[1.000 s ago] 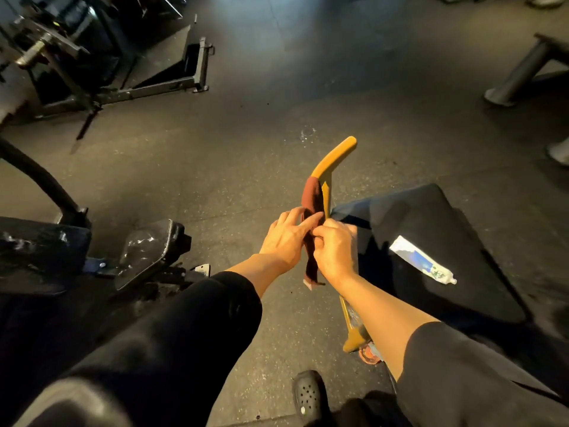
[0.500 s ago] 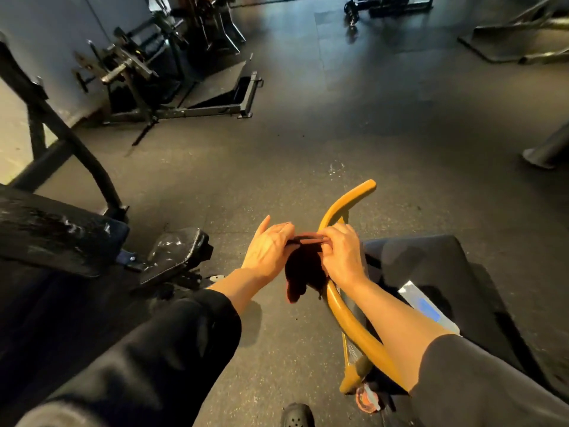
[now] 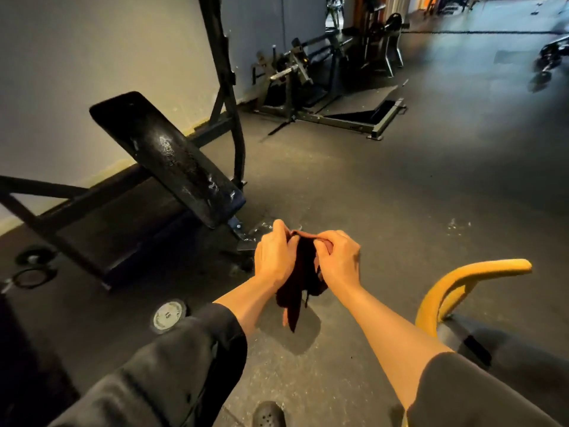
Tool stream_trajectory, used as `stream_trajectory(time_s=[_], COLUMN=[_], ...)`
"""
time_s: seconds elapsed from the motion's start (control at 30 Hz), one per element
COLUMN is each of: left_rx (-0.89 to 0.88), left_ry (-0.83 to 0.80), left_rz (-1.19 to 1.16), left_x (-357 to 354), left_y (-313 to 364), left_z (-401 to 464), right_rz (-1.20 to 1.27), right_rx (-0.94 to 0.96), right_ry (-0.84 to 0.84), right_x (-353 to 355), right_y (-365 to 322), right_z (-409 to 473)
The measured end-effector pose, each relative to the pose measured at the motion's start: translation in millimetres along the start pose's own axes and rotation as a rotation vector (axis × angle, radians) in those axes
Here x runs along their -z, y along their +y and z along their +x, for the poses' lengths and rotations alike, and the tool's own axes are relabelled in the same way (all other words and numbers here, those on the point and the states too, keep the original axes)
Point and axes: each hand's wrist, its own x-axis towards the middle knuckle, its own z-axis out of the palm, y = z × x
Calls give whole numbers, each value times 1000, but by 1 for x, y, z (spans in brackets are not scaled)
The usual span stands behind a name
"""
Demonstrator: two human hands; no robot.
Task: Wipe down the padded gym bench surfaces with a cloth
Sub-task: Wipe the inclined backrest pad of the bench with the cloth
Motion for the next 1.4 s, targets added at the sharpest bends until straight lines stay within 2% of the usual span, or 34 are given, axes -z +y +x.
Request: stream_trajectory(time_s=[0.1, 0.23, 0.37, 0.53, 0.7, 0.8, 0.9, 1.03, 1.13, 1.3, 1.4], left_rx=[212, 297, 276, 261, 206, 215, 269, 246, 222, 393, 445], left_ry=[51, 22, 40, 78, 119, 91, 97, 169, 240, 373, 440], left_rz=[-265, -553, -559, -518, -635, -759, -859, -806, -635, -429, -362], left_x=[13, 34, 62, 96, 130, 146, 154, 161, 170, 195, 206], left_y=[-32, -72, -129, -178, -209, -225, -245, -279, -312, -373, -402], left_z=[25, 55, 104, 153, 203, 234, 273, 339, 401, 497, 527], right_rz=[62, 87, 172, 110, 56, 142, 196, 211, 215, 199, 205], right_rx=[55, 77, 33, 139, 271, 285, 289, 301, 306, 279, 337], right_ry=[-78, -206, -395, -430, -530, -619, -604, -531, -528, -565, -575], right_x=[-52, -114, -176, -233, -282, -314, -354, -417, -468, -536, -577], right_y=[-24, -46, -72, -93, -115, -129, -138, -155, -166, -187, -200], right_z=[12, 32, 64, 99, 138, 162, 195, 251, 302, 398, 440])
